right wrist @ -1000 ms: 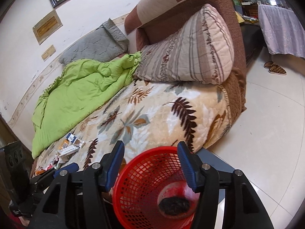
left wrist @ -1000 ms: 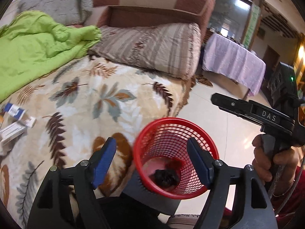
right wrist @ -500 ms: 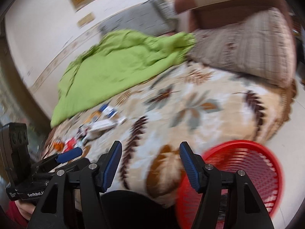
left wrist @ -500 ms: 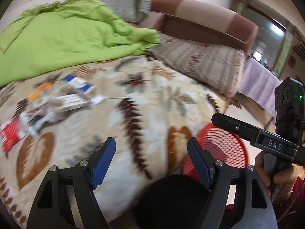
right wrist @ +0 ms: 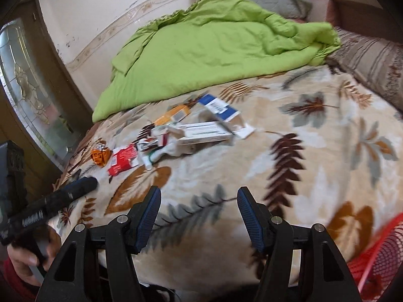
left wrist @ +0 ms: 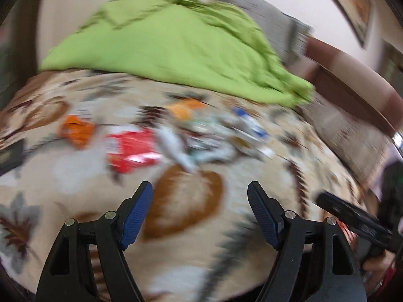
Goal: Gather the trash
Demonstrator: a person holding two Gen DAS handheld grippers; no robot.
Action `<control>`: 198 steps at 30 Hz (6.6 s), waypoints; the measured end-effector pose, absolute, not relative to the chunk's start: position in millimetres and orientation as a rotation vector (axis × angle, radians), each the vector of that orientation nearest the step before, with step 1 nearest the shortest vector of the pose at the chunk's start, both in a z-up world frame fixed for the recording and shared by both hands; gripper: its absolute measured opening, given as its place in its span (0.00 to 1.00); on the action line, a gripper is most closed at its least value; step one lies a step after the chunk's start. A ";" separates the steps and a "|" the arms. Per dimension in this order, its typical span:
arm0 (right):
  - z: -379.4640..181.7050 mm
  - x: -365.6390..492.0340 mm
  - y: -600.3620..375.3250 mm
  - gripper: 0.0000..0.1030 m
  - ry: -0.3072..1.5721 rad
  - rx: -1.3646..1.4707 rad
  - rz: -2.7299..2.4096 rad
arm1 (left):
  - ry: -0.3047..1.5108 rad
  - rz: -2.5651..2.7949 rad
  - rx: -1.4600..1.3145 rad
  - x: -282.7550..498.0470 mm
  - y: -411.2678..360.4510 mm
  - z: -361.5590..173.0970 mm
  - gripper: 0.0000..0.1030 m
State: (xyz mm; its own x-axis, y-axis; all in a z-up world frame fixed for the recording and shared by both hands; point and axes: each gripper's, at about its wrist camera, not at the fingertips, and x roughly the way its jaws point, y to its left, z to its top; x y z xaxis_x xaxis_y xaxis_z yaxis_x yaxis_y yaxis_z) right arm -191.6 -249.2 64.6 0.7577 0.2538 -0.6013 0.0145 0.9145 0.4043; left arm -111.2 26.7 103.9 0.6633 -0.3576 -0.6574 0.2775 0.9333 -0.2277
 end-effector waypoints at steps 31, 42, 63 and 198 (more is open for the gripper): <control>63.8 -156.9 -275.1 0.67 0.697 0.459 0.170 | 0.800 -0.088 -0.320 -4.4 114.9 71.3 0.54; 51.0 -11.8 -277.5 0.71 0.760 0.093 0.132 | 0.770 -0.303 -0.164 -79.1 36.1 67.9 0.54; 77.9 -83.2 -255.7 0.42 0.627 0.248 -0.010 | 0.702 -0.317 -0.058 -91.3 16.5 69.5 0.54; 58.1 -179.9 -211.8 0.42 0.632 0.286 0.221 | 0.629 -0.197 0.182 -151.3 -12.4 59.9 0.54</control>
State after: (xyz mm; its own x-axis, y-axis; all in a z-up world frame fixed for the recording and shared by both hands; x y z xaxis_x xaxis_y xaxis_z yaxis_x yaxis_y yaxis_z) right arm -179.9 -211.8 58.1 0.7857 0.2885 -0.5472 -0.1155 0.9374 0.3285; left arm -151.3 -12.4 59.9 0.7911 -0.1266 -0.5984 0.2369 0.9654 0.1089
